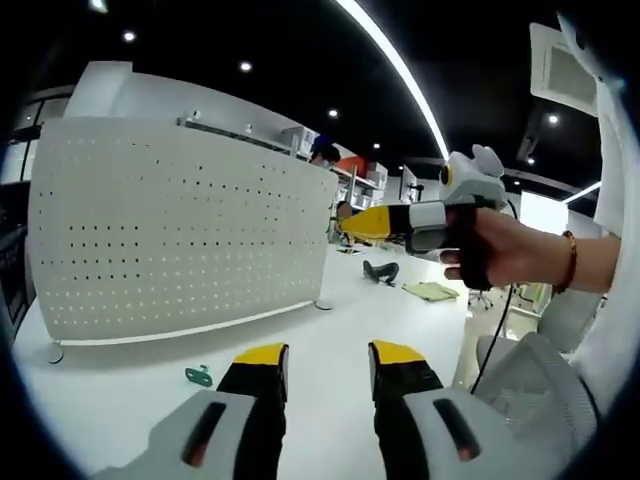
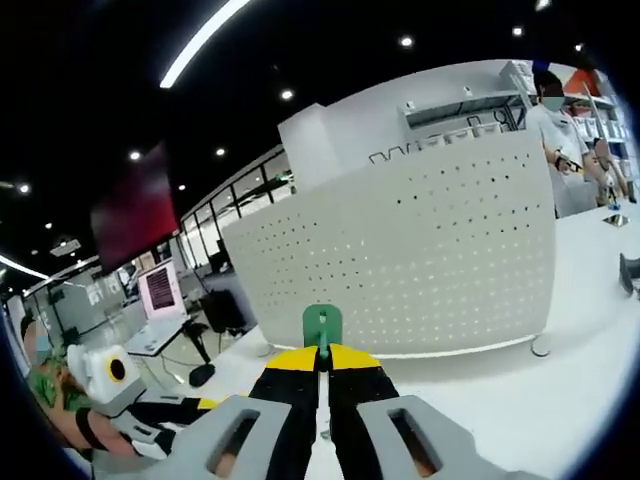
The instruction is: Insert the hook assembly into the mounting plate slot until the hook locks in place.
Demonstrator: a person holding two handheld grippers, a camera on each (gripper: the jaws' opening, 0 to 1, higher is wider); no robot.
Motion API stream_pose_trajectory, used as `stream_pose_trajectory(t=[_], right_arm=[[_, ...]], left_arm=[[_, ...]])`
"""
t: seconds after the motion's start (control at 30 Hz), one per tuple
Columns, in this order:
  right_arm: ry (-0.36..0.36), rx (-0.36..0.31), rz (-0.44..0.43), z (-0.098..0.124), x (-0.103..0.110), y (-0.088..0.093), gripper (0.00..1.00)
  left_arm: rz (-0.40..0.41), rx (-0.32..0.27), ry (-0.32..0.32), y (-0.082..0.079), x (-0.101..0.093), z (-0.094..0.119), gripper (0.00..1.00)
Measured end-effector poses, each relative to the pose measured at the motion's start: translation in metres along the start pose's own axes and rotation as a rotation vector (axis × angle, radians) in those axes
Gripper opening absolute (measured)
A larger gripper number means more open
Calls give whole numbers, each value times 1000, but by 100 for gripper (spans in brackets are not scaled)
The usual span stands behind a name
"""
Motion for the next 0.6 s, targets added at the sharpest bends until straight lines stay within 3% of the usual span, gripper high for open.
stream_pose_trajectory(t=[0.6], right_arm=[[54, -55, 94, -29, -7, -31, 1]], left_arm=[[0, -2, -20, 4, 4, 7, 42]])
Point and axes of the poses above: the point that each gripper's makers call its tool centre point, and the gripper's own axes: z roughly backward along the fingers, x roughly to its left, y roughly out of its underside, the point moved 3 cm from there along z, roughly backward along the fingers, and after that the axes turned 12 degrees about y, right-handed, at the moved point
